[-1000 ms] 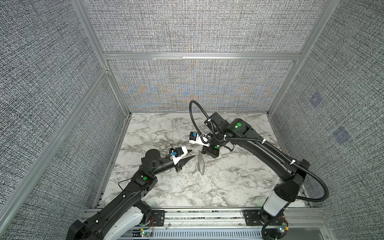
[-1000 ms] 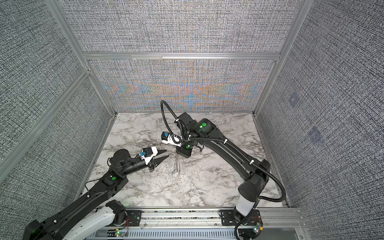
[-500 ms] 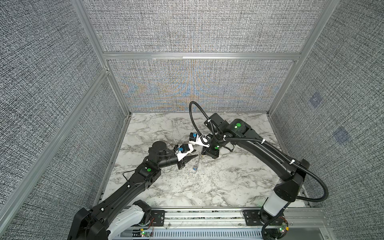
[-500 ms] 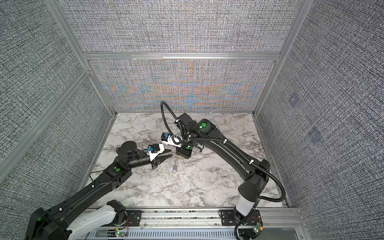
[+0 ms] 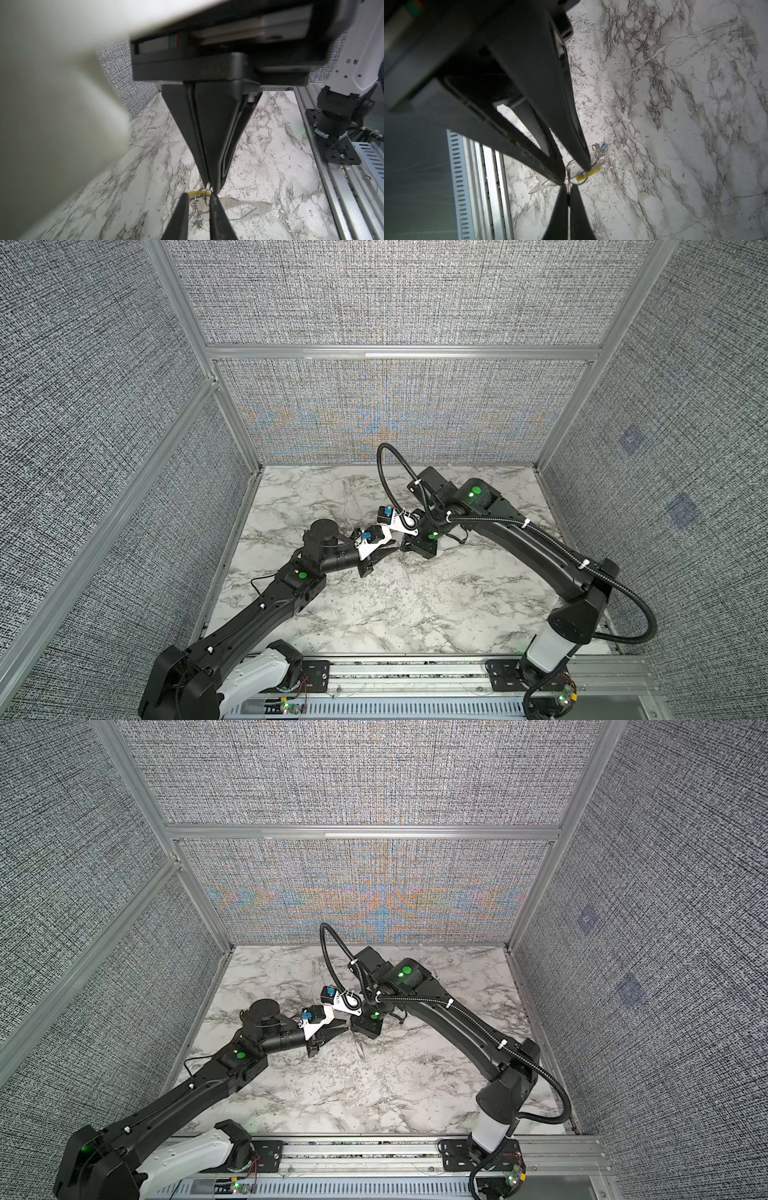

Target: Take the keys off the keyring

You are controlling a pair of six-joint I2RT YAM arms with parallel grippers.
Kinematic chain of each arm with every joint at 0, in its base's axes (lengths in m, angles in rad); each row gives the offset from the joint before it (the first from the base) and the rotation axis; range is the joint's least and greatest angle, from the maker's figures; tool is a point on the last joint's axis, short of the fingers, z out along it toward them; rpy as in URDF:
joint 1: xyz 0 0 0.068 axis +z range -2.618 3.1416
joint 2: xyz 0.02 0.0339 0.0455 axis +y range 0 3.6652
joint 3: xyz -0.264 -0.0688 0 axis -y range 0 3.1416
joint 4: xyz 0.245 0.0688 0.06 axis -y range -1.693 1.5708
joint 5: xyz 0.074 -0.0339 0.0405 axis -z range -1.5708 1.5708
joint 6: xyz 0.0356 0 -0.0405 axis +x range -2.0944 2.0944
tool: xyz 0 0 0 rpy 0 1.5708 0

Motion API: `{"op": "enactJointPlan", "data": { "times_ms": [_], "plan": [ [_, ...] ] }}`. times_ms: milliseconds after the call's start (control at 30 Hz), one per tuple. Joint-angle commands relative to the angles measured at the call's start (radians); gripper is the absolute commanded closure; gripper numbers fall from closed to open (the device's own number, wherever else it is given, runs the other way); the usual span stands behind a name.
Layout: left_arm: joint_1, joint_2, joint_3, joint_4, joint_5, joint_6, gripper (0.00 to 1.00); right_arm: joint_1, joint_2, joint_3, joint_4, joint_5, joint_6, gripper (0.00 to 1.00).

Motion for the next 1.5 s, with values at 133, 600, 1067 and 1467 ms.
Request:
{"op": "enactJointPlan", "data": {
  "times_ms": [133,600,1067,1467],
  "plan": [
    [-0.005,0.007,0.011,-0.001,0.012,-0.004,0.81,0.007,-0.011,0.007,0.029,0.000,0.001,0.96],
    [-0.011,0.021,0.022,-0.022,0.058,0.019,0.90,0.016,-0.044,-0.026,0.065,0.009,-0.037,0.96],
    [-0.011,0.033,0.023,-0.012,0.140,-0.001,1.00,0.024,-0.098,-0.086,0.127,-0.003,-0.079,0.95],
    [-0.011,0.031,0.025,-0.033,0.139,0.006,0.85,0.024,-0.108,-0.100,0.144,0.012,-0.095,0.94]
  ]
}}
